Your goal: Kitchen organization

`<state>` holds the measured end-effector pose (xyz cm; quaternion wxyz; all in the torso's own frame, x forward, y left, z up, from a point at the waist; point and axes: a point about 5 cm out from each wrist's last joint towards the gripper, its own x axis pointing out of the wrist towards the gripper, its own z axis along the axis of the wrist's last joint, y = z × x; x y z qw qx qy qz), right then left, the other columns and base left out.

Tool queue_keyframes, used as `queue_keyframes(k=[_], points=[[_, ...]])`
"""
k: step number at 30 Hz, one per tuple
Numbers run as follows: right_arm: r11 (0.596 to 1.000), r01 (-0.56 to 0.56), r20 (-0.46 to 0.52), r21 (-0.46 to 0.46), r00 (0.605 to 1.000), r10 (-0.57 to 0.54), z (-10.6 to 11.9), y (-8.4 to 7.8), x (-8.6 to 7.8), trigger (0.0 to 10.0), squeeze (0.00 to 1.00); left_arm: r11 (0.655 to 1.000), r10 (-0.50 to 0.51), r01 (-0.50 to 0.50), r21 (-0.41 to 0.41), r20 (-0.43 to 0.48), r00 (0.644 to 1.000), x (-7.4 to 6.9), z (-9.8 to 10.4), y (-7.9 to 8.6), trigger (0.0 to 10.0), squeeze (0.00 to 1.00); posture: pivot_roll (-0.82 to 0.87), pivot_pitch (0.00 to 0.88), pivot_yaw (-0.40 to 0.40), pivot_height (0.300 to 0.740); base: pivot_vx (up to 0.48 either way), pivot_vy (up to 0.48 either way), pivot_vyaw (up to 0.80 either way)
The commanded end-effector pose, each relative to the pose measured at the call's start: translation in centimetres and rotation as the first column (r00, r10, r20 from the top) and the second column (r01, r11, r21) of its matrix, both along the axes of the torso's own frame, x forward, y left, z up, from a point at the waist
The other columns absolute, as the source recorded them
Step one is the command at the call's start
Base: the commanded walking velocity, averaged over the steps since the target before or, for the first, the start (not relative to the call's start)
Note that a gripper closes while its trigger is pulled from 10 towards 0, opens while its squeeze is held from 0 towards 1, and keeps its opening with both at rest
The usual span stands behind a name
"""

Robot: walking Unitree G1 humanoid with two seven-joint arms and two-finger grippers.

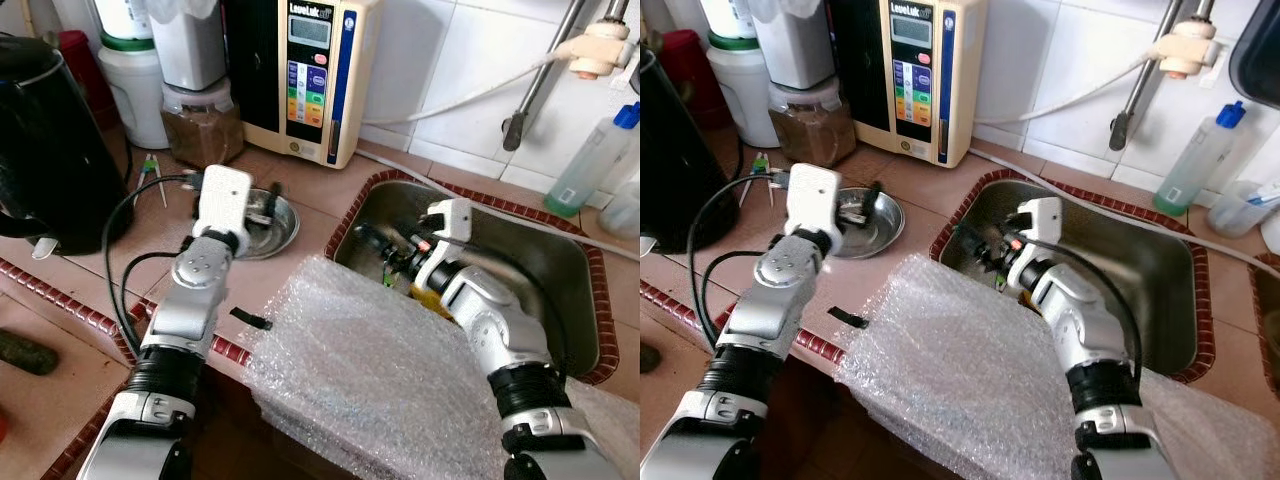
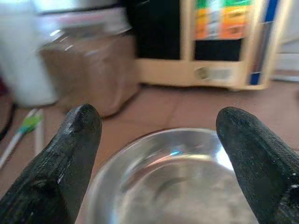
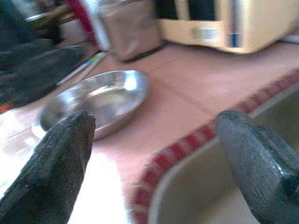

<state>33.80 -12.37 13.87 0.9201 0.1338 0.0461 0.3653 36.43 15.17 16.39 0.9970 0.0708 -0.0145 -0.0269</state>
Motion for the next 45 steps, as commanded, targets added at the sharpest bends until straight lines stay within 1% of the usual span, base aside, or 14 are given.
queue_keyframes(k=[1,2,3,4,5,6,7,12,19,23,24,26,27,45], points=[[0.999,-0.041,0.024,0.005,0.999,0.041,0.7,0.2,-0.2,10.0,1.00,1.000,0.020,-0.020,-0.018,-0.008,1.000,0.3,0.3,0.1,10.0,1.00,-0.03,0.000,-0.056,0.740,0.000,0.000,0.00],[0.999,-0.041,0.024,0.005,0.999,0.041,0.7,0.2,-0.2,10.0,1.00,1.000,0.020,-0.020,-0.018,-0.008,1.000,0.3,0.3,0.1,10.0,1.00,-0.03,0.000,-0.056,0.740,0.000,0.000,0.00],[0.997,-0.073,0.029,0.012,0.997,0.072,0.9,0.5,-0.5,10.0,1.00,0.999,0.039,-0.039,-0.020,-0.020,0.999,0.4,0.1,0.4,10.0,0.87,-0.03,0.000,-0.055,0.740,0.000,0.000,0.00],[0.997,-0.073,0.029,0.012,0.997,0.072,0.9,0.5,-0.5,10.0,1.00,0.999,0.039,-0.039,-0.020,-0.020,0.999,0.4,0.1,0.4,10.0,0.87,-0.03,0.000,-0.055,0.740,0.000,0.000,0.00],[0.990,-0.139,0.040,0.019,0.990,0.138,1.3,0.9,-1.2,10.0,0.55,0.998,0.060,-0.060,-0.004,-0.035,0.998,0.4,-0.1,0.7,10.0,0.00,-0.03,0.000,-0.055,0.740,0.000,0.000,0.00],[0.990,-0.139,0.040,0.019,0.990,0.138,1.3,0.9,-1.2,10.0,0.55,0.998,0.060,-0.060,-0.004,-0.035,0.998,0.4,-0.1,0.7,10.0,0.00,-0.03,0.000,-0.055,0.740,0.000,0.000,0.00],[0.969,-0.246,0.051,0.013,0.968,0.245,1.8,1.5,-2.6,10.0,0.00,0.994,0.106,-0.107,-0.003,-0.070,0.992,0.5,-0.8,1.4,10.0,0.00,-0.03,0.000,-0.049,0.740,0.000,0.000,0.00],[0.951,-0.309,0.047,-0.006,0.950,0.309,2.0,1.7,-3.9,10.0,0.00,0.986,0.141,-0.154,-0.071,-0.162,0.977,0.7,-2.1,2.0,10.0,0.00,-0.04,0.000,-0.044,0.740,0.000,0.000,0.00],[0.939,-0.344,0.037,-0.019,0.938,0.345,1.9,1.9,-4.6,10.0,0.00,0.988,0.093,-0.113,-0.102,-0.182,0.979,0.9,-2.2,1.4,10.0,0.00,-0.04,0.000,-0.042,0.740,0.000,0.000,0.00],[0.929,-0.368,0.026,-0.029,0.929,0.369,2.0,2.1,-5.2,10.0,0.00,0.984,0.070,-0.110,-0.140,-0.262,0.963,1.1,-3.0,0.9,10.0,0.00,-0.04,0.000,-0.041,0.740,0.000,0.000,0.00],[0.928,-0.372,0.023,-0.028,0.928,0.372,2.1,2.1,-5.3,10.0,0.00,0.982,0.059,-0.109,-0.157,-0.290,0.955,1.0,-3.3,0.9,4.5,0.00,-0.04,0.000,-0.042,0.740,0.000,0.000,0.00],[0.927,-0.374,0.021,-0.028,0.927,0.375,2.1,2.1,-5.4,10.0,0.00,0.980,0.055,-0.110,-0.165,-0.304,0.951,1.0,-3.4,0.9,4.5,0.00,-0.03,0.000,-0.042,0.740,0.000,0.000,0.00],[0.926,-0.378,0.019,-0.029,0.926,0.378,2.1,2.1,-5.5,10.0,0.00,0.975,0.048,-0.117,-0.190,-0.330,0.943,0.9,-3.8,0.9,0.0,0.00,-0.03,0.000,-0.044,0.740,0.000,0.000,0.00],[0.904,-0.427,-0.011,-0.024,0.904,0.427,2.2,1.8,-6.1,10.0,0.00,0.948,0.039,-0.157,-0.276,-0.389,0.920,0.7,-4.4,1.5,0.0,0.00,-0.04,0.000,-0.044,0.740,0.000,0.000,0.00]])
